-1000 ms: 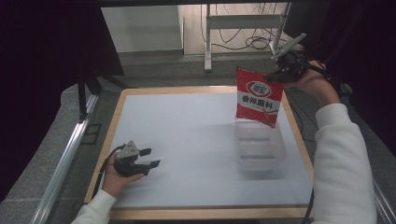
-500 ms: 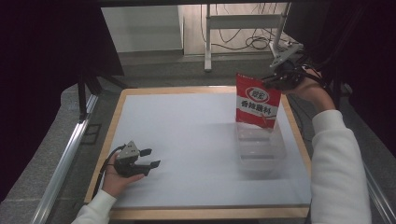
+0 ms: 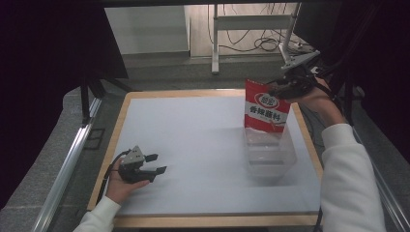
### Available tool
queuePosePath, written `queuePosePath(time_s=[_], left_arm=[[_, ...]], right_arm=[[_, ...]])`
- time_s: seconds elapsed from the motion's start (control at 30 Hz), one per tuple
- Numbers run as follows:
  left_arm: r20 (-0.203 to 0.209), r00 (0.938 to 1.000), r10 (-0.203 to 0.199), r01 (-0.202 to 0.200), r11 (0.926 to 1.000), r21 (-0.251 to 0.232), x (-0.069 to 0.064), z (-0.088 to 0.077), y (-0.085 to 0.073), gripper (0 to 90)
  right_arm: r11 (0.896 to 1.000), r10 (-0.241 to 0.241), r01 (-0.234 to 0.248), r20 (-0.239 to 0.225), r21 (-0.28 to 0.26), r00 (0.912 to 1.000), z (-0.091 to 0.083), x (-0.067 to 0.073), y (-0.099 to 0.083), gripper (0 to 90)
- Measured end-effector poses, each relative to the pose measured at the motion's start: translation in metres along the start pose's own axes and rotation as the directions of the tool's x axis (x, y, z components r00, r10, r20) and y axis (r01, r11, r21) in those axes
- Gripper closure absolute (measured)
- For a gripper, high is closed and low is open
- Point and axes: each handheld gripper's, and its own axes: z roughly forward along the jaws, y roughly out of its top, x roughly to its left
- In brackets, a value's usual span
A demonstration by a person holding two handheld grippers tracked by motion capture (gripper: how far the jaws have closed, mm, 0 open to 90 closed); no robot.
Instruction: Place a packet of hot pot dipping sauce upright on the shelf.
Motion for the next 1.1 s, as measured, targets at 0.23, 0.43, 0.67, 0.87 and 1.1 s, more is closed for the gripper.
queuePosePath(time_s=[0.23,0.43,0.67,0.87,1.1], left_arm=[[0.009,0.9999,-0.008,0.008,0.9998,-0.017,0.001,-0.002,0.0,37.1],[-0.004,1.0,-0.008,0.008,0.9998,-0.016,0.002,-0.001,0.001,36.7],[-0.018,0.9995,-0.026,0.026,0.9995,-0.015,-0.001,0.003,0.003,36.0],[-0.016,0.9998,-0.009,0.009,1.0,0.004,-0.006,0.005,0.003,34.8],[-0.022,0.9993,-0.03,0.03,0.9995,0.006,-0.009,0.003,0.003,33.5]], right_arm=[[0.996,0.028,-0.024,0.039,-0.08,0.9989,-0.001,0.033,0.022,32.2],[0.984,0.085,-0.081,0.018,-0.16,0.9962,0.001,0.066,0.029,31.5],[0.975,0.11,-0.121,-0.072,-0.185,0.9913,0.016,0.117,0.009,26.6],[0.969,0.135,-0.165,-0.164,-0.185,0.9772,0.03,0.157,-0.026,25.6],[0.961,0.187,-0.224,-0.218,-0.161,0.958,0.036,0.192,-0.064,25.1]])
